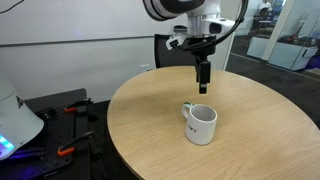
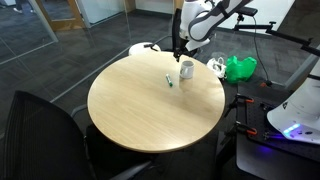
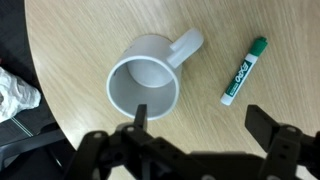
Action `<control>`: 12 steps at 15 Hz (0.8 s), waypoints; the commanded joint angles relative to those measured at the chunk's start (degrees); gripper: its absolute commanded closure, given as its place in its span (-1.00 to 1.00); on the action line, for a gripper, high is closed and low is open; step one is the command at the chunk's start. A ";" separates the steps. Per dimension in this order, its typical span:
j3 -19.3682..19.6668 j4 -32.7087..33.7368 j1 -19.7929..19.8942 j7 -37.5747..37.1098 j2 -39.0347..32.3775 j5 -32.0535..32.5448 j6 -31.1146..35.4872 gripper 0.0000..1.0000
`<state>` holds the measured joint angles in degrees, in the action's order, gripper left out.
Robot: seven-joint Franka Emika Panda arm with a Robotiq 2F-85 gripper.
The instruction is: Move the white mug to the left side of the table
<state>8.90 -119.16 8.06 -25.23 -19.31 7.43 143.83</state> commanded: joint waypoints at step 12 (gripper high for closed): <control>1.65 7.02 -0.47 1.27 -11.55 -10.74 4.38 -1.00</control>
<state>9.46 -113.41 8.05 -24.86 -29.49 -1.51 148.09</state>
